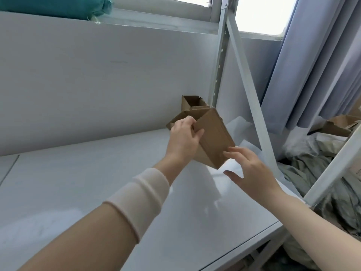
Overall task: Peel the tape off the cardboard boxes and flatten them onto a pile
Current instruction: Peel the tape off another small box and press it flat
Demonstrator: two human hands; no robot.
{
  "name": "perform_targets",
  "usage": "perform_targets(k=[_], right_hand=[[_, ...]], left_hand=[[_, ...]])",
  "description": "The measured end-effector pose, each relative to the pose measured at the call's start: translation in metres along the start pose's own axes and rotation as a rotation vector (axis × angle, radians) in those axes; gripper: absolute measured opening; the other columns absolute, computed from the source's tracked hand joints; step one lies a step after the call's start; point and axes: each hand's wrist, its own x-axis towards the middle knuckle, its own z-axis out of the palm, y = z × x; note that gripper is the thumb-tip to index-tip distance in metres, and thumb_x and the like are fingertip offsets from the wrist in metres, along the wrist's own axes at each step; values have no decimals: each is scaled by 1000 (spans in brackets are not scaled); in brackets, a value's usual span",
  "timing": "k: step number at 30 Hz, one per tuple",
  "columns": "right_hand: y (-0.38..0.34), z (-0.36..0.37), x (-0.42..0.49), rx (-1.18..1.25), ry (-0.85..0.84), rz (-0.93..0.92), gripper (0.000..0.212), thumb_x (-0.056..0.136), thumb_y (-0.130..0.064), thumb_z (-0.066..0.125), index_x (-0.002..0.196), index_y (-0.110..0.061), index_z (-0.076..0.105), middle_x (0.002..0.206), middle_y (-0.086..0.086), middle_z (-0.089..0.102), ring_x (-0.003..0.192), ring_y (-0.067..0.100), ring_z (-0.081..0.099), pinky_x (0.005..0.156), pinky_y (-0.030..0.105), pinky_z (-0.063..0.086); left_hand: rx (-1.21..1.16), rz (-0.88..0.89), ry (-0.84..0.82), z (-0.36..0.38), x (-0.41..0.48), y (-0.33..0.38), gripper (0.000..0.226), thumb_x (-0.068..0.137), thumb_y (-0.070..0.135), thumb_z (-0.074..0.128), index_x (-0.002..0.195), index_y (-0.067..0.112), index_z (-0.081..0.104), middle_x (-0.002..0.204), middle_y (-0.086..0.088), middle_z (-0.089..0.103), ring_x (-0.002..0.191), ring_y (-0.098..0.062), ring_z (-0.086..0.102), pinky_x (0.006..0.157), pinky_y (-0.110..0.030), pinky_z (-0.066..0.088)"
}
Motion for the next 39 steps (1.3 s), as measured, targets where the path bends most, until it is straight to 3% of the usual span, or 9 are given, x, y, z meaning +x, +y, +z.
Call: perform_targets(k=[4,7,10,21,26,30,34,36,39], right_hand=[[-42,-15,0,113,89,-113,39,67,-16,81,103,-7,68,103,12,63,90,26,61,73,27,49],[-86,-25,2,190,91,-208,33,68,-17,79,99,-9,70,95,10,63,84,22,58,71,20,47],[-137,-37,2,315,-19,-313,25,71,-20,77,94,-14,69,86,0,60,76,12,52,65,6,41],[-267,-36,-17,512,-392,-383,12,78,-24,71,84,-26,60,84,-7,52,70,5,49,66,8,37],[-282,-35,-11,437,-457,-365,15,83,-23,66,78,-31,54,81,-11,52,67,0,46,64,8,36],[-284,-37,-8,401,-481,-311,7,87,-21,61,84,-24,55,80,-11,56,66,-2,46,62,8,38],[-287,-35,-8,317,-474,-328,13,90,-23,56,79,-26,50,82,-10,50,74,6,46,66,15,33],[-290,-32,-8,278,-478,-338,13,91,-24,53,80,-25,48,86,-8,49,82,11,46,73,19,33],[-288,-33,-7,337,-460,-306,12,89,-26,58,85,-22,48,90,-7,48,82,12,48,68,16,34]], left_hand=[[-180,-106,-25,-69,-30,7,26,96,20,48,71,21,40,71,0,43,63,-13,40,58,-18,34],[-209,-183,1,-114,-55,6,30,99,23,42,70,19,37,66,2,33,59,-11,31,56,-23,28],[-268,-271,55,-157,-78,4,31,100,21,37,69,19,36,66,4,33,60,-10,31,59,-24,27],[-370,-595,222,-235,-159,-46,27,99,26,35,80,21,52,82,1,50,78,-13,44,64,-26,32],[-356,-599,271,-240,-164,-56,26,101,28,33,106,14,55,90,2,50,87,-13,45,70,-26,35],[-297,-578,217,-239,-165,-57,25,96,39,43,88,16,49,84,2,50,85,-18,46,66,-26,35],[-321,-594,186,-238,-169,-61,50,88,40,58,126,12,41,120,-6,54,108,-22,56,87,-33,46],[-307,-583,209,-239,-169,-63,52,87,39,60,127,11,41,126,-8,53,111,-23,55,92,-35,46],[-315,-567,224,-242,-169,-66,42,90,35,58,121,9,46,123,-11,54,104,-22,56,82,-31,45]])
